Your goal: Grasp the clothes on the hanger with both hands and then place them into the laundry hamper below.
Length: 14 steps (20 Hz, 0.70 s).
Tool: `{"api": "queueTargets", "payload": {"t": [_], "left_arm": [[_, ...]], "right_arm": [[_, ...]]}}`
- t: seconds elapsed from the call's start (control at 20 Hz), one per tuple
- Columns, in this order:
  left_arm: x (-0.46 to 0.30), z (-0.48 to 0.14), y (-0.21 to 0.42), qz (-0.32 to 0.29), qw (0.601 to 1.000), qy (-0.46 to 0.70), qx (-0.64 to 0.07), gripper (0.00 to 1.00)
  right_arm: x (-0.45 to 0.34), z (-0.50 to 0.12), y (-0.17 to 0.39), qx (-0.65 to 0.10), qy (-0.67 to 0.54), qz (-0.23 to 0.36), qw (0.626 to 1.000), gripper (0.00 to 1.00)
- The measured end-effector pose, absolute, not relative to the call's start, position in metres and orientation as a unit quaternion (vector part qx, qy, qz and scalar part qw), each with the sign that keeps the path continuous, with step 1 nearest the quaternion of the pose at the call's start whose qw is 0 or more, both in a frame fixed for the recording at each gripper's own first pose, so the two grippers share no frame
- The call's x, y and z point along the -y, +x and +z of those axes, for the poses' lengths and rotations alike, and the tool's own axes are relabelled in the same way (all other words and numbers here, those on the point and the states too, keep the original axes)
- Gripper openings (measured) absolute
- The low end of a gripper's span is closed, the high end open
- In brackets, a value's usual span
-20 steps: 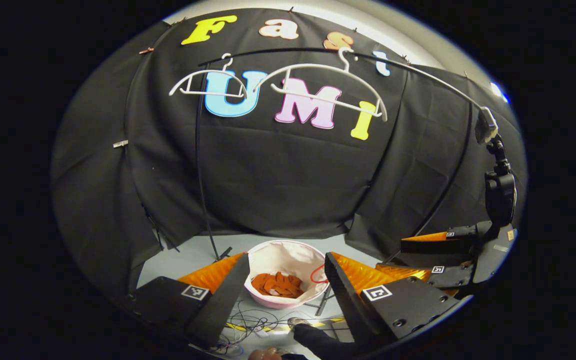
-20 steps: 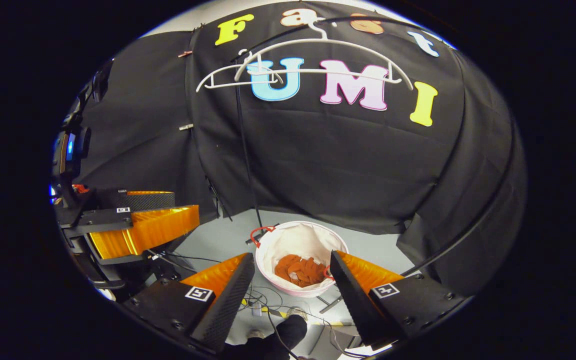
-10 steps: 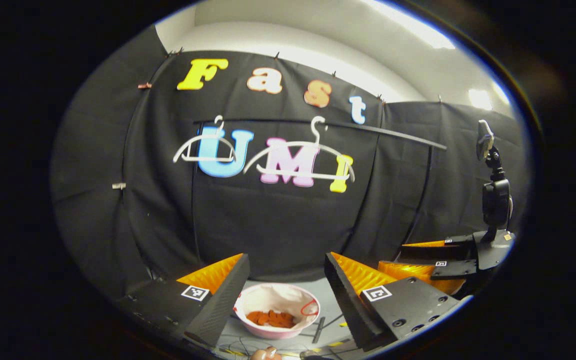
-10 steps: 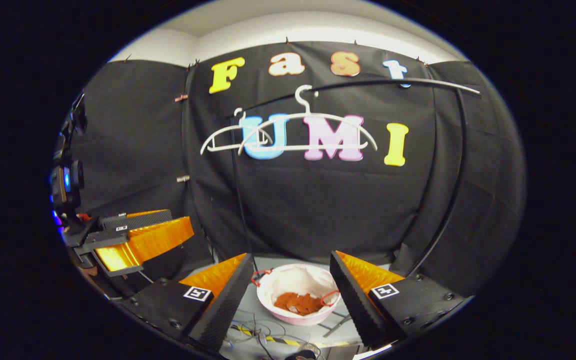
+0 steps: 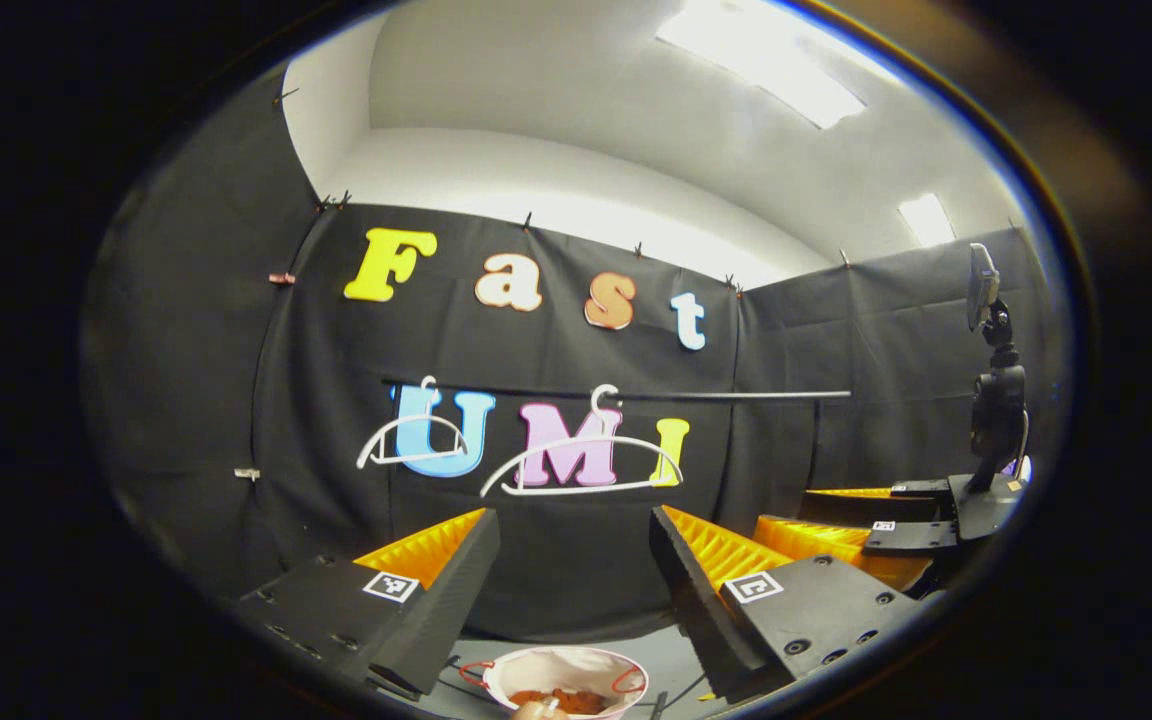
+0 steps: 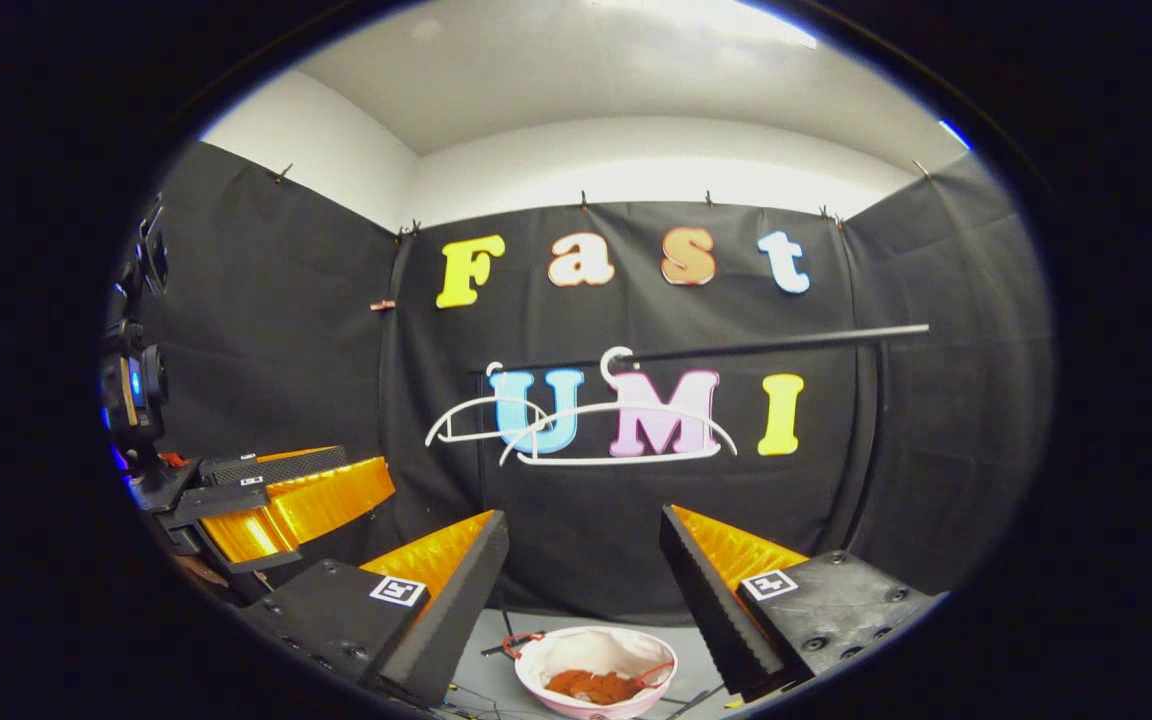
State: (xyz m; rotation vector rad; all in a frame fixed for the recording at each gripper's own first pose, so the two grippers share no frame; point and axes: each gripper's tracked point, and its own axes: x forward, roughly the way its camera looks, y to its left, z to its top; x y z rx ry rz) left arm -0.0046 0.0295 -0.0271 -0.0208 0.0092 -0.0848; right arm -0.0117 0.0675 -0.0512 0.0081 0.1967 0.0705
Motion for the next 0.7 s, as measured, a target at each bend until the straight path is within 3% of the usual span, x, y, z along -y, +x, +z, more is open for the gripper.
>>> {"api": "queueTargets", "payload": {"t": [0.1,0.45,0.7], "left_arm": [[-0.028,-0.012,-0.01,-0.036,0.999,-0.004,0.011,0.92],[-0.024,0.025,-0.025,-0.038,0.998,-0.006,0.041,0.98],[-0.014,0.032,-0.022,-0.05,0.998,-0.016,0.044,0.95]], "right_arm": [[-0.068,-0.039,-0.014,-0.078,0.003,0.036,0.996,1.0],[-0.056,0.004,-0.019,-0.016,0.01,0.02,1.0,0.99],[-0.043,0.021,-0.023,0.013,0.011,0.008,1.0,0.99]]}}
